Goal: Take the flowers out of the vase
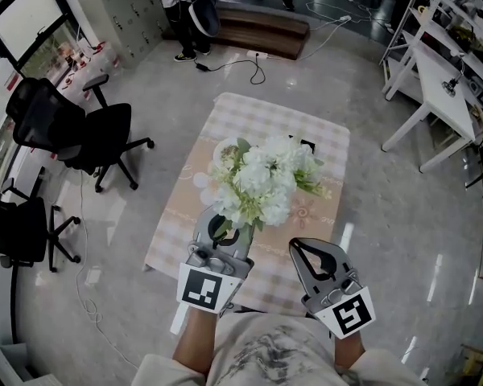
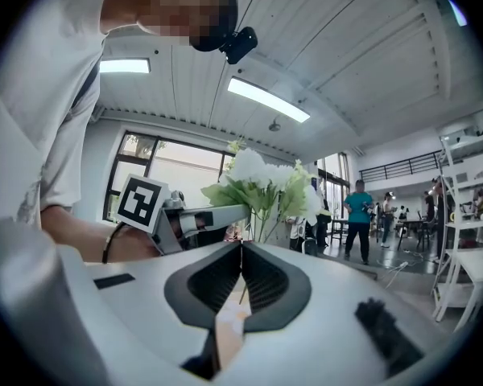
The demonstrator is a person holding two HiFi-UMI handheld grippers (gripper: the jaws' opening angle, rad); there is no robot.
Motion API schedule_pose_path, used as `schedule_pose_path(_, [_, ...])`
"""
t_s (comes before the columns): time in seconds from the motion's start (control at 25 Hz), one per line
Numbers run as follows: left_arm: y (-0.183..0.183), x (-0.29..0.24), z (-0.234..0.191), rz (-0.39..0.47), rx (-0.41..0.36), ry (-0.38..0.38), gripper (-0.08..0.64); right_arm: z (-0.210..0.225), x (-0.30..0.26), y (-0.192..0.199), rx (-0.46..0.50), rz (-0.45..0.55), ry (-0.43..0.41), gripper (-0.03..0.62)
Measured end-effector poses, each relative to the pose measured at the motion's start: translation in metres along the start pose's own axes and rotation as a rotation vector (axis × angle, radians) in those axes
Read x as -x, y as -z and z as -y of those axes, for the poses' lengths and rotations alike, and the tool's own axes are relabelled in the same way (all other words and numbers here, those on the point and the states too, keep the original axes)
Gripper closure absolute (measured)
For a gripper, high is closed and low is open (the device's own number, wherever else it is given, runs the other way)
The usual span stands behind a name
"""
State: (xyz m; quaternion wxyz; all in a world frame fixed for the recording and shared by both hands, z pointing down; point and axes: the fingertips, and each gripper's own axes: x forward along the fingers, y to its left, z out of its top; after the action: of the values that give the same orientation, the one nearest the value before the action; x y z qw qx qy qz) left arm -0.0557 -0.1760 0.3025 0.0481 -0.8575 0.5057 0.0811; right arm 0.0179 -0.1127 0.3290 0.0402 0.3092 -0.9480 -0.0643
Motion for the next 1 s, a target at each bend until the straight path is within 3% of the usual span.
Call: schedule_pose_path(1.0, [0.019,0.060,-0.003,-0.057,0.024,-0.077,0.512,-0.030,-0.016,-0.007,-0.022,0.022,-0.088,0.577])
